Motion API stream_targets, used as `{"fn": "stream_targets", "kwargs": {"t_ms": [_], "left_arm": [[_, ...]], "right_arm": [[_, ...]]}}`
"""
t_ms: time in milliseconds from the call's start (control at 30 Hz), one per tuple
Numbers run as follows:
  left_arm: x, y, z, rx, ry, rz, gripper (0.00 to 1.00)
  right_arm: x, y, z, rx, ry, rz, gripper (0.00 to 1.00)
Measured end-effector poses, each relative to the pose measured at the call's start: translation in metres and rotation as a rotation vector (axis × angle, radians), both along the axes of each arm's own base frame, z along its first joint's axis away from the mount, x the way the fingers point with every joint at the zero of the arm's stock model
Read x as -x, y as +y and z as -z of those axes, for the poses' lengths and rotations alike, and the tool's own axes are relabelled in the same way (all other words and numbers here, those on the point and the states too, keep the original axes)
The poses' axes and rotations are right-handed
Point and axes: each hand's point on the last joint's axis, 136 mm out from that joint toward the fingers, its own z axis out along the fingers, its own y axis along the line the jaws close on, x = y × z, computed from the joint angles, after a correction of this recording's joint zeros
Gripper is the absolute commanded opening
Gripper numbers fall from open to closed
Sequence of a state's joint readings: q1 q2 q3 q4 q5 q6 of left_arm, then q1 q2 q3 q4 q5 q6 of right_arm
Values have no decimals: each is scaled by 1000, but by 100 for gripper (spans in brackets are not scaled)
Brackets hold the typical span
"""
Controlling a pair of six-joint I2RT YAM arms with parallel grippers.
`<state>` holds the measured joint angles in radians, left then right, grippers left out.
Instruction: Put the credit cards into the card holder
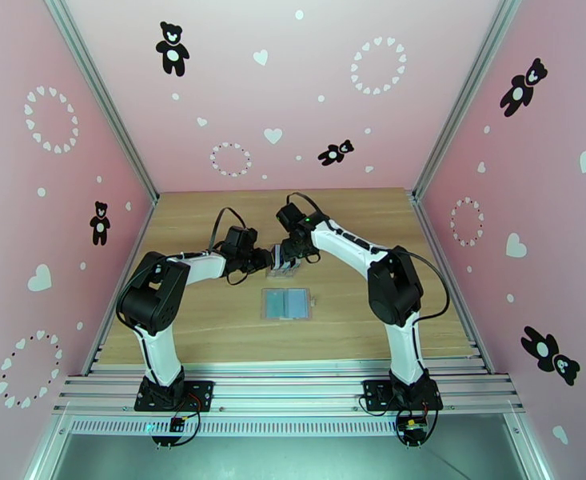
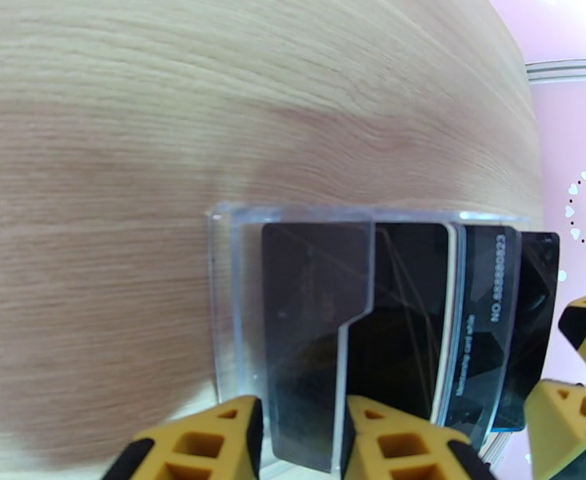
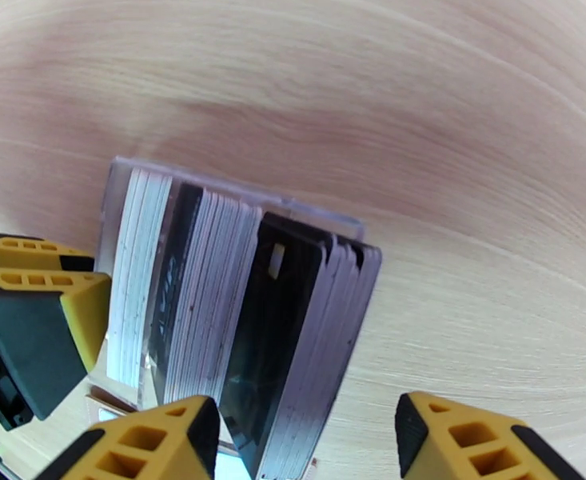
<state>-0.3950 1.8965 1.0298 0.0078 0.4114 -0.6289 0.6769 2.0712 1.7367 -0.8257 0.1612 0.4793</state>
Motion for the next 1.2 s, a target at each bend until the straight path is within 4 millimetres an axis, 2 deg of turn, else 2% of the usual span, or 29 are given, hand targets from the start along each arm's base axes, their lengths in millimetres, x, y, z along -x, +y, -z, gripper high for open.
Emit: {"fn": "stream_targets", "kwargs": {"t_ms": [200,433,600,967,1200], "left_arm": [[0,0,0,0,0,0,33],[0,0,0,0,0,0,33],[0,0,0,0,0,0,33],[0,0,0,0,0,0,33],[0,0,0,1,0,0,33]], "right_arm": [[7,-6,13,21,25,5,63],[7,-5,15,13,29,8,63],[6,-7,15,19,24,10,63],[-2,-7,8,43,-5,-4,52],[-4,-8,4,55,-13,-6,50]]}}
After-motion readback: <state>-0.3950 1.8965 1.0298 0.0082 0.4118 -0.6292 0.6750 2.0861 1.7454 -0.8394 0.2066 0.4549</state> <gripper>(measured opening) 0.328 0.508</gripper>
